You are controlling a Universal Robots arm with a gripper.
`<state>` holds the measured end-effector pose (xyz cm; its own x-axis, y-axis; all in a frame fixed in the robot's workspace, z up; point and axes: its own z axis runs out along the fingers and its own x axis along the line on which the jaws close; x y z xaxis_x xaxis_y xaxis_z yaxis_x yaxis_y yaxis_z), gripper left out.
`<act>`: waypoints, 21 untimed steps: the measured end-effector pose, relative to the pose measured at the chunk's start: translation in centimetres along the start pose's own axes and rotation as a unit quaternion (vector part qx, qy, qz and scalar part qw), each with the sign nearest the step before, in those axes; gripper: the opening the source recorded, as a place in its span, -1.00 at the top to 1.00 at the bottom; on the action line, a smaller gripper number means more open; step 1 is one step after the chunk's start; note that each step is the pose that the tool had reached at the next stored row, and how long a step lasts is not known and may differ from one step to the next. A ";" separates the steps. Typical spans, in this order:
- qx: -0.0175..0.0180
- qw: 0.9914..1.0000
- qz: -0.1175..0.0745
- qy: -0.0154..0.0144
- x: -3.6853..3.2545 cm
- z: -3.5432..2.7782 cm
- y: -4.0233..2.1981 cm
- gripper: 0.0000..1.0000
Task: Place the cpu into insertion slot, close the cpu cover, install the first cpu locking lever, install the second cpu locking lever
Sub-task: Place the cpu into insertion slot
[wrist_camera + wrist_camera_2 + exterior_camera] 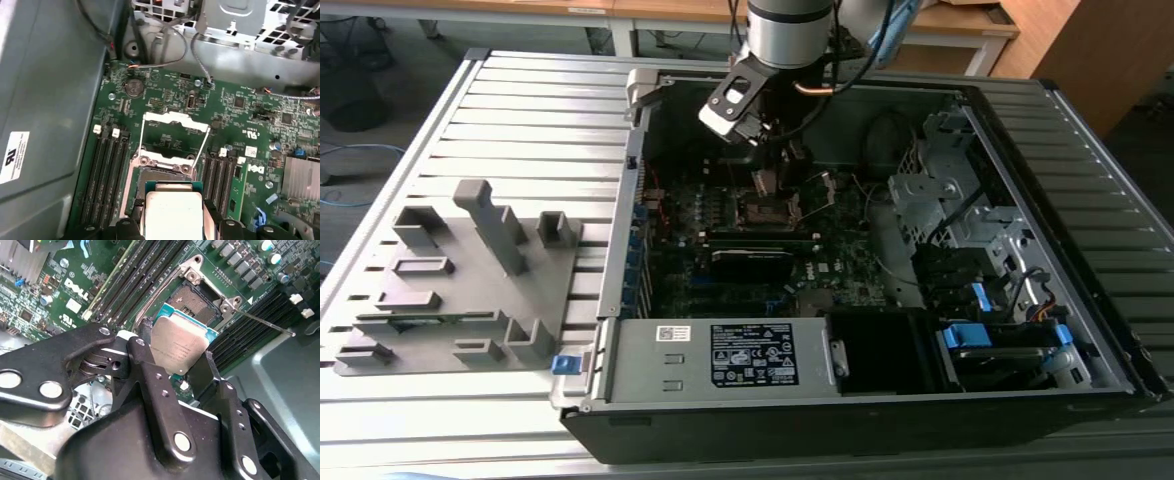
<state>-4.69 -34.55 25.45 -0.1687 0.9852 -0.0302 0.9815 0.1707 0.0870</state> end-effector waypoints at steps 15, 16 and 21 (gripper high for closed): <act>0.009 0.999 0.051 -0.004 0.01 0.10 0.00 -0.08; 0.009 0.999 0.051 -0.003 0.01 0.11 0.00 -0.08; 0.007 0.998 0.053 0.014 0.01 0.17 0.00 -0.08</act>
<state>-4.68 -34.54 25.27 -0.0667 0.9978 0.0058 0.9950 0.0661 0.0745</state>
